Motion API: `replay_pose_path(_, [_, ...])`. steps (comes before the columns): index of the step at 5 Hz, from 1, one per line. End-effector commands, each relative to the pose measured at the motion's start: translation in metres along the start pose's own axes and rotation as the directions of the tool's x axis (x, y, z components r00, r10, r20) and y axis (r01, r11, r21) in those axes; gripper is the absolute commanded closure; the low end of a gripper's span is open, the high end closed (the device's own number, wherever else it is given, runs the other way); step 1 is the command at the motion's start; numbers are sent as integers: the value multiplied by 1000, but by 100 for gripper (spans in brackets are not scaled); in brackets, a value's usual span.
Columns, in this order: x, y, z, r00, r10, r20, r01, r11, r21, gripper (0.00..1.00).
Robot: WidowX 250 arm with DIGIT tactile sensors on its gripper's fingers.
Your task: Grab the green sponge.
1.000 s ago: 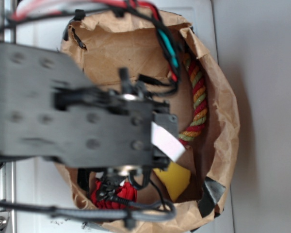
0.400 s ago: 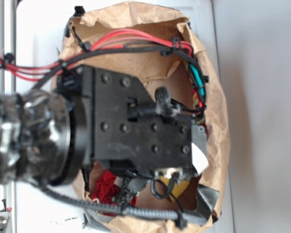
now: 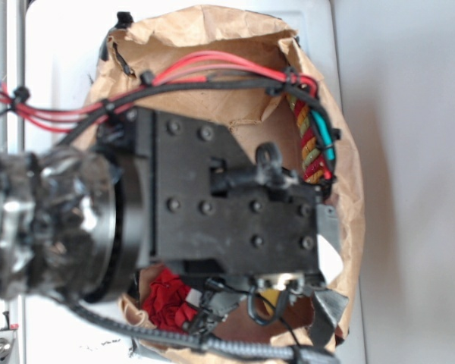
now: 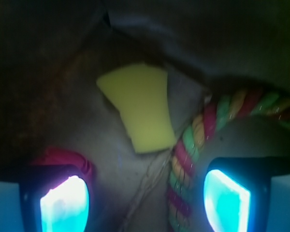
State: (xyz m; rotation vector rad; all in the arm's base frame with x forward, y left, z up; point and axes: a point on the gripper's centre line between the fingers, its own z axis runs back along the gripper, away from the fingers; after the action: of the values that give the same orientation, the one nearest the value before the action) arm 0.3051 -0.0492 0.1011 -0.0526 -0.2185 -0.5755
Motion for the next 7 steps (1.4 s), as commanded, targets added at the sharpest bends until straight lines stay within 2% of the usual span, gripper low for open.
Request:
replay_pose_path(1, [23, -2, 20, 996, -46, 81, 44, 999, 24, 0])
replay_pose_path(4, [23, -2, 20, 996, -46, 81, 44, 999, 24, 0])
replay_pose_path(6, [30, -6, -7, 991, -129, 42, 126, 990, 67, 0])
replay_pose_path(7, [37, -9, -20, 985, -167, 48, 166, 986, 21, 0])
